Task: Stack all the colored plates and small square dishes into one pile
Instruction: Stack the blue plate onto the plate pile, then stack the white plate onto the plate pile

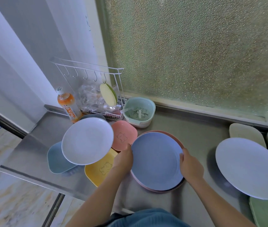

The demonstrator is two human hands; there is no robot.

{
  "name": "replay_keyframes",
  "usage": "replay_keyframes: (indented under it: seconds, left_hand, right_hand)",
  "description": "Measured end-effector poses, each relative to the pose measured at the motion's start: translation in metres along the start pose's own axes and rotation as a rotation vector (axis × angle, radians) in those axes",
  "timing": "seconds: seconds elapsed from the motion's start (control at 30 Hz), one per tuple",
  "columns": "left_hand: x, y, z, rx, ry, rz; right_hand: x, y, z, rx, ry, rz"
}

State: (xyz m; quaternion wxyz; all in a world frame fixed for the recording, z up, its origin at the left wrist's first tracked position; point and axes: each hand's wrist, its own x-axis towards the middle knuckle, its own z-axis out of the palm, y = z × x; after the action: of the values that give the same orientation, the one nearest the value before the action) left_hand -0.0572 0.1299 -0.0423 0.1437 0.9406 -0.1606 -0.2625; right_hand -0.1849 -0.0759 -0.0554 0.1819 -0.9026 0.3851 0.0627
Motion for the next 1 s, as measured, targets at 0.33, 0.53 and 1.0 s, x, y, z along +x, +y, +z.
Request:
replay_keyframes:
  seconds: [0.33,0.53,1.0]
  left_hand:
    - [0.003,0.005,0.002,0.043,-0.014,0.066]
    - [0.003,0.002,0.003,-0.083,0.029,0.051]
    - [0.016,-0.092,-0.037,0.251,0.201,-0.113]
  right_hand:
    - [-0.009,0.01,0.006,0.06,0.064,0.066]
    - [-0.008,0.004,0.005,0.004,0.102,0.048]
    - [-0.014,-0.035,0.012,-0.128,0.191,0.039]
